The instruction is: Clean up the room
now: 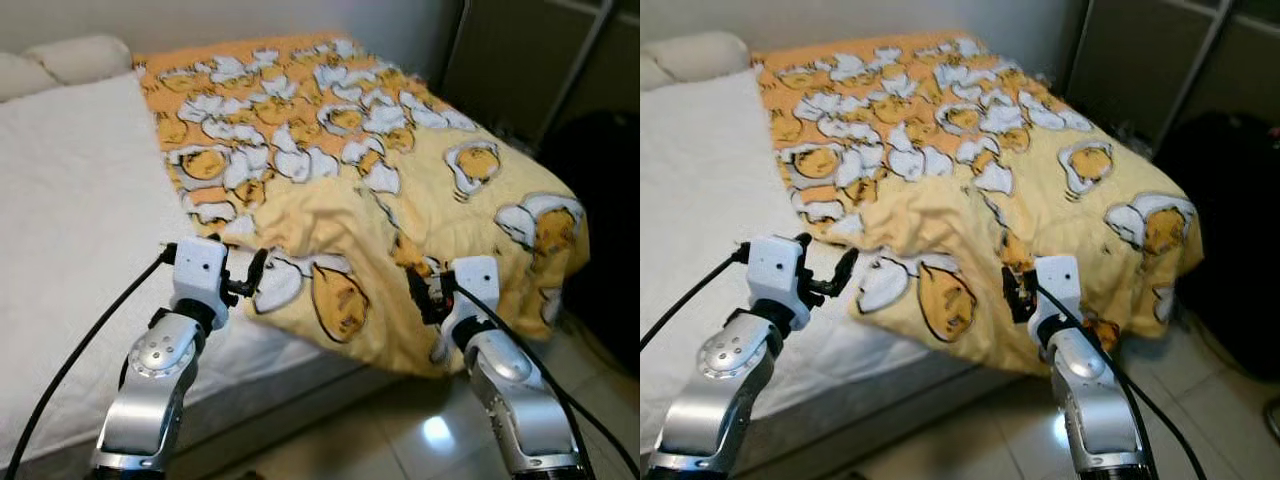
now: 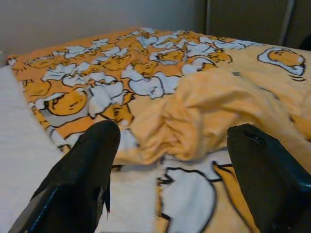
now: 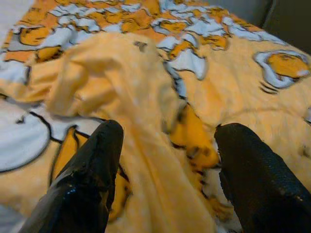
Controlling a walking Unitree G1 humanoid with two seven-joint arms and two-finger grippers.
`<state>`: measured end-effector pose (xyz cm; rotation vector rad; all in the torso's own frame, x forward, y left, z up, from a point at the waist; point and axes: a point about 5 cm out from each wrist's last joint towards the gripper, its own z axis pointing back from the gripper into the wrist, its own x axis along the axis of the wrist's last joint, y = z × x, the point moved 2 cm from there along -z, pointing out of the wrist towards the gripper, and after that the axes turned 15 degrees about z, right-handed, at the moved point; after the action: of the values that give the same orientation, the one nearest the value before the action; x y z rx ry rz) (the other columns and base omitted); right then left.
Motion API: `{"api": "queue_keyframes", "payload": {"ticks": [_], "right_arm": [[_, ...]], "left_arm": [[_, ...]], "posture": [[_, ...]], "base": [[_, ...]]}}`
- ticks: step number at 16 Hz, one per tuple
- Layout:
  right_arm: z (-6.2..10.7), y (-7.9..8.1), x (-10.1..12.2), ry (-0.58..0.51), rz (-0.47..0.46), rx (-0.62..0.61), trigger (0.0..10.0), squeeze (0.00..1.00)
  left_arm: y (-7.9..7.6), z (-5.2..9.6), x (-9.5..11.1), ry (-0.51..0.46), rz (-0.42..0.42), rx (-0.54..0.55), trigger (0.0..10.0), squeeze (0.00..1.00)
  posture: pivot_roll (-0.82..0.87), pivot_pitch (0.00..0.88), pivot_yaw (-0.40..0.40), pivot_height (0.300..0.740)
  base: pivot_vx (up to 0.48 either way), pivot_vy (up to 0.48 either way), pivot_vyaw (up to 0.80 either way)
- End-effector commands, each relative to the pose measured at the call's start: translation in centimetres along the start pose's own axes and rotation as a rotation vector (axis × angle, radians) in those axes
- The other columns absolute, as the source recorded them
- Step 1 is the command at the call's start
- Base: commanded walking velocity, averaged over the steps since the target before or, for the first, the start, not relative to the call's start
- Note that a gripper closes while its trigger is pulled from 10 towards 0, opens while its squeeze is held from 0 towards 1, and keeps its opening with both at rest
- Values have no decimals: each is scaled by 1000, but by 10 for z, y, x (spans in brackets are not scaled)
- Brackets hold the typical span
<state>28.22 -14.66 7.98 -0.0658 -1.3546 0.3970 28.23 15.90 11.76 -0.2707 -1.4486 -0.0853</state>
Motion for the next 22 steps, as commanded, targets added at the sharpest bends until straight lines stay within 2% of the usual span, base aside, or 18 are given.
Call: {"api": "queue_keyframes", "payload": {"ticks": [1, 2, 3, 4, 9, 10, 11, 13, 14, 15, 16, 17, 20, 22], "right_arm": [[0, 7, 7, -29, 15, 26, 10000, 0], [1, 8, 7, -30, 20, 40, 10000, 0], [3, 10, 8, -40, 41, 87, 10000, 0], [3, 9, 9, -40, 45, 92, 10000, 0], [8, -2, 11, -38, 85, 136, 10000, 0], [11, -4, 12, -35, 103, 161, 10000, 0], [12, -5, 11, -32, 119, 178, 10000, 0], [15, -5, 11, -27, 146, 210, 10000, 0], [21, -6, 11, -19, 170, 249, 10000, 0], [23, -7, 11, -16, 177, 261, 10000, 0], [27, -8, 10, -11, 184, 276, 10000, 0], [31, -9, 9, -5, 189, 302, 10000, 0], [43, -14, 7, 9, 206, 354, 10000, 0], [48, -18, 9, 17, 210, 357, 10000, 0]], "left_arm": [[1, 2, -2, 19, 2, -34, 10000, 0], [-2, 3, -5, 43, 9, -74, 10000, 0], [-8, 0, -13, 91, -36, -149, 10000, 0], [-8, -3, -14, 99, -52, -163, 10000, 0], [-5, -37, -31, 262, -128, -226, 10000, 0], [-8, -47, -36, 310, -106, -252, 10000, 67], [-10, -53, -41, 356, -104, -264, 10000, 1000], [-11, -62, -48, 408, -122, -251, 10000, 1000], [-12, -74, -56, 453, -144, -195, 10000, 1000], [-13, -76, -59, 470, -146, -179, 10000, 1000], [-12, -79, -62, 490, -151, -163, 10000, 600], [-9, -81, -67, 515, -158, -121, 10000, 0], [-10, -84, -83, 565, -165, -41, 10000, 0], [-7, -84, -88, 568, -217, 38, 10000, 0]], "posture": [[-12, 0, 0, 740], [-12, 0, 0, 740], [-18, 0, 5, 740], [-24, 0, 10, 740], [-75, 0, 39, 740], [-85, 0, 45, 740], [-104, 15, 57, 740], [-117, 35, 62, 740], [-134, 64, 68, 740], [-136, 67, 69, 740], [-142, 76, 72, 740], [-150, 92, 74, 740], [-163, 137, 67, 740], [-176, 164, 64, 740]], "base": [[0, 0, 0], [0, 0, 0], [0, 0, 0], [0, 0, 0], [0, 0, 0], [0, 0, 0], [0, 0, 0], [0, 0, 0], [0, 0, 0], [0, 0, 0], [0, 0, 0], [0, 0, 0], [0, 0, 0], [0, 0, 0]]}}
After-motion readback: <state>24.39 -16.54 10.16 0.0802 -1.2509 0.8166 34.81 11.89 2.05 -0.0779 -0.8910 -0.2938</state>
